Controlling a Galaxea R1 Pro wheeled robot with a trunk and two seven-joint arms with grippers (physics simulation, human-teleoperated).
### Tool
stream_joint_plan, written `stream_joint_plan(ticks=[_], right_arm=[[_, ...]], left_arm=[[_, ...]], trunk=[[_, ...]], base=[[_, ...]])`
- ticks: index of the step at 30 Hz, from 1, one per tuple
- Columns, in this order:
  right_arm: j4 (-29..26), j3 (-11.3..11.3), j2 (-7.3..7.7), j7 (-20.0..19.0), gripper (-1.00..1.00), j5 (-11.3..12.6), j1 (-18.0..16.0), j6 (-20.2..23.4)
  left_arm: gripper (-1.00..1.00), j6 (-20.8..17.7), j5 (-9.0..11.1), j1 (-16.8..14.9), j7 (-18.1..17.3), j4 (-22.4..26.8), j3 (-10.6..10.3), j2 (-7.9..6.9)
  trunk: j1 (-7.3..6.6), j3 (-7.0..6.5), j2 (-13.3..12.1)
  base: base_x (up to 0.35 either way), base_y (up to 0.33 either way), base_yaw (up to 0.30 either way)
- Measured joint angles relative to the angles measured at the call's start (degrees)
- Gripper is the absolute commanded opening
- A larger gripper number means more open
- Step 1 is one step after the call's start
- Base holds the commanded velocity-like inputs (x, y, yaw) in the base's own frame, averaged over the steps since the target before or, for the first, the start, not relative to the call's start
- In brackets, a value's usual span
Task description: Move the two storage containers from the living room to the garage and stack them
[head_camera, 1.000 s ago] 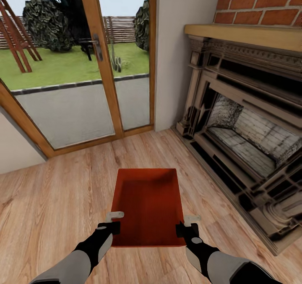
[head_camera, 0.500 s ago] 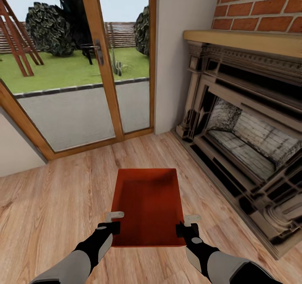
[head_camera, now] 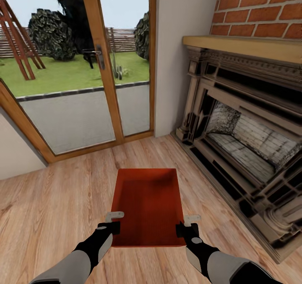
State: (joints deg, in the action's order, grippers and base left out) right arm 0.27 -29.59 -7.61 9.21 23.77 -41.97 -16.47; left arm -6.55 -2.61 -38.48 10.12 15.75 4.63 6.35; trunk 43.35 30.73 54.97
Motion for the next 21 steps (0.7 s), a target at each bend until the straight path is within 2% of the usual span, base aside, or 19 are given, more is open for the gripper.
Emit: stream_joint_plan(ticks=[21], right_arm=[[0.00,0.05,0.01,-0.03,-1.00,-0.02,0.00,-0.01]], left_arm=[[-1.00,-0.04,0.01,0.00,0.01,0.04,-0.03,0.00]], trunk=[[0.00,-1.93,0.00]], base=[[0.000,0.000,0.000]])
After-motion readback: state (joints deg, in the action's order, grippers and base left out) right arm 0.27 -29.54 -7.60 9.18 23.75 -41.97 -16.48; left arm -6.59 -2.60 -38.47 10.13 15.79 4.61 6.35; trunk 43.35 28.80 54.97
